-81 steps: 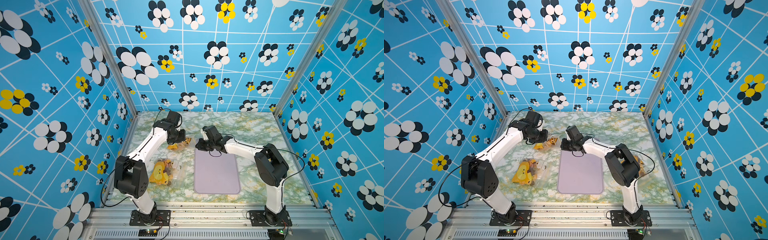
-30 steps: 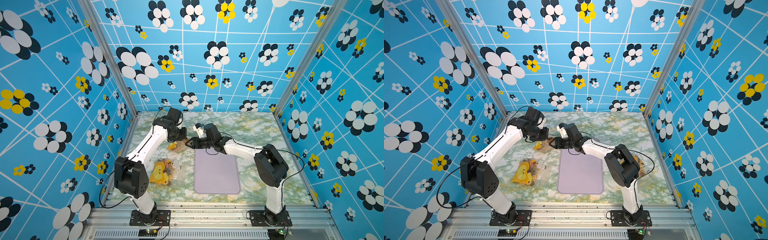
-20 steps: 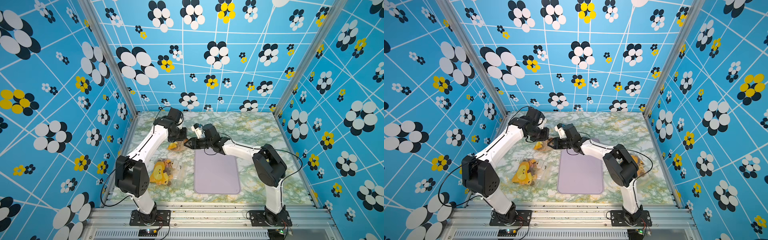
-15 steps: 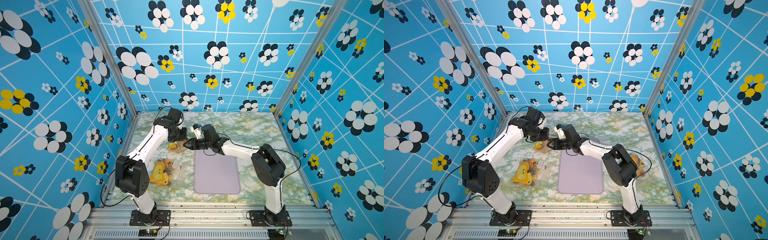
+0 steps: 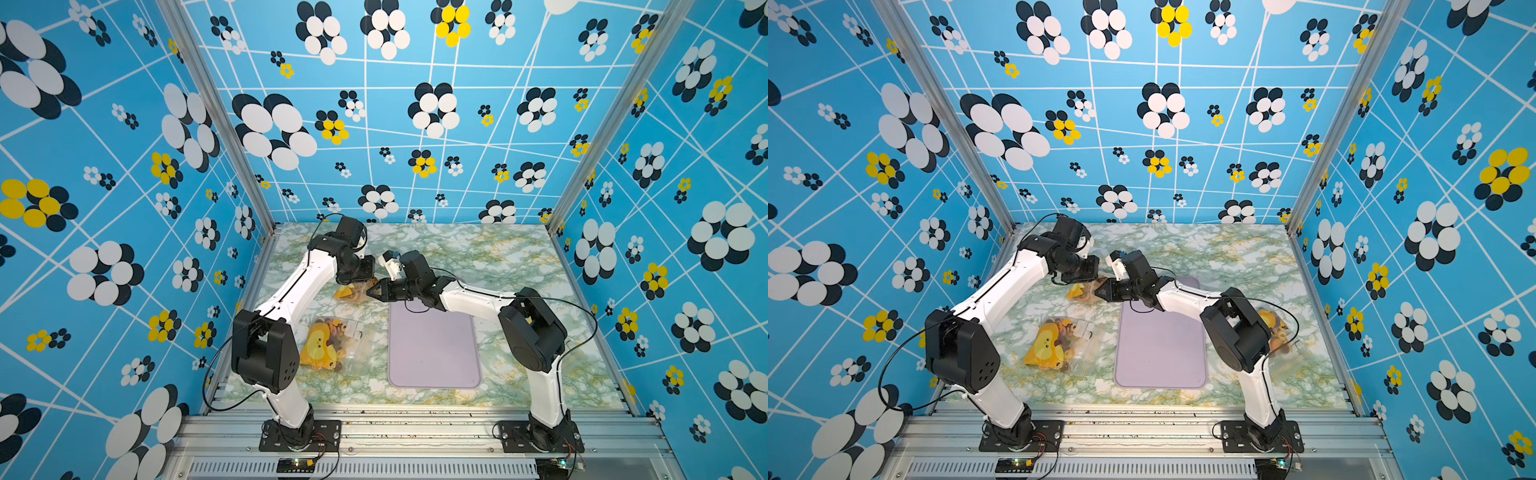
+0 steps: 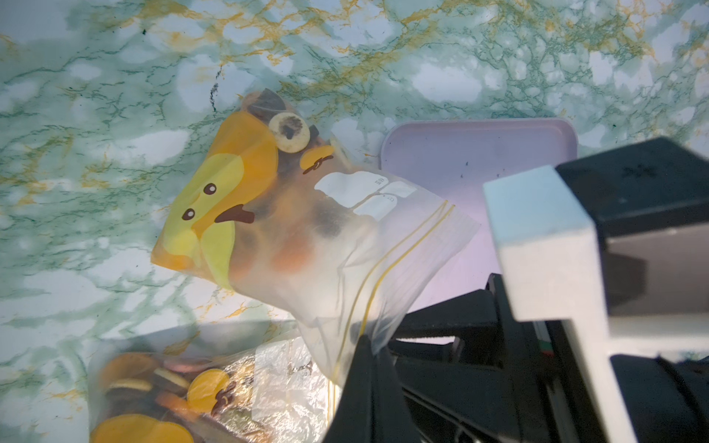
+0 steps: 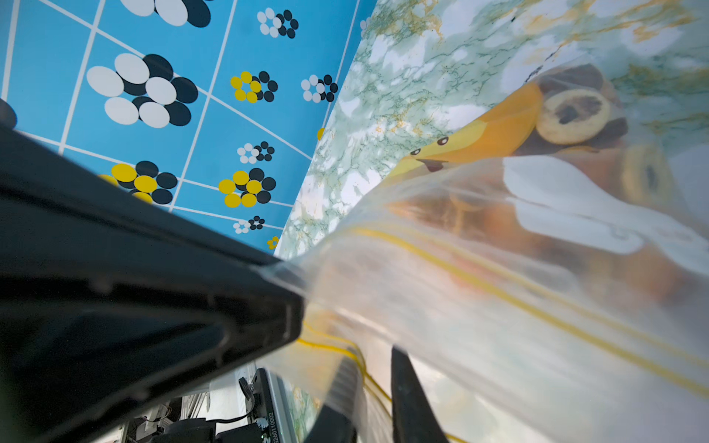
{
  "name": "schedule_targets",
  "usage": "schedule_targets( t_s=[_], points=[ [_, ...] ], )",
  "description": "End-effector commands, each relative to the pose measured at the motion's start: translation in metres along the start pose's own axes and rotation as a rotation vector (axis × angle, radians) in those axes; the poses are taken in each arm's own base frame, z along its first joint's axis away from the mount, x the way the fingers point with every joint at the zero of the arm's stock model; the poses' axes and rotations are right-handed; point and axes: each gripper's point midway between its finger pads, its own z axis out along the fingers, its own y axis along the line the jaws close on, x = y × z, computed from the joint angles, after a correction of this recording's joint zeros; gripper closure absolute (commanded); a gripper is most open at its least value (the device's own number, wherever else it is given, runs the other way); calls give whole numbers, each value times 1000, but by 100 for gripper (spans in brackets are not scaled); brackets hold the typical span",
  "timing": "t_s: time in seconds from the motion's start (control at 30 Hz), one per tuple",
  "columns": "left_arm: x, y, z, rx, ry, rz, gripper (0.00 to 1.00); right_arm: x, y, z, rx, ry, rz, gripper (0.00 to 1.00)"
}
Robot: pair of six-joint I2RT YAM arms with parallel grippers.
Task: Pour cookies out of the ziploc bag
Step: Pick up the ziploc bag from the center of the board.
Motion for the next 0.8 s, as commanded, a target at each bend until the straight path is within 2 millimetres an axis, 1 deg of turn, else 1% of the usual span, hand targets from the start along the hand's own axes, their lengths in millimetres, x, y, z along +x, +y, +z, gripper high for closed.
schedule_targets(
  t_s=[0.0,0.13,0.2,0.27,0.3,0.33,0.43,0.5,0.6,0.67,0.77],
  points=[
    [1,2,1,19,15,-21,100,-2,4,4,-16,-5,10,86],
    [4,10,1,19,14,-49,100,-1,3,6,-28,-16,41,90],
    [6,13,-1,16,6,-59,86,-2,2,7,-32,-17,62,90],
    [6,18,-7,15,-16,-77,66,-3,2,8,-43,-17,82,91],
    [6,20,-11,15,-26,-88,58,-4,1,9,-46,-18,93,93],
    [5,22,-16,19,-41,-100,47,-5,1,9,-51,-19,104,94],
    [5,29,-33,33,-95,-123,30,-6,1,11,-60,-16,119,95],
    [6,34,-42,35,-123,-131,23,-6,0,13,-60,-8,125,96],
    [13,49,-49,7,-143,-158,17,-7,1,13,-60,-8,134,97],
    [19,60,-50,-7,-153,-185,0,-10,0,11,-55,-14,147,97],
    [30,75,-46,-9,-181,-214,1,-12,1,9,-45,-15,159,98]
  ],
)
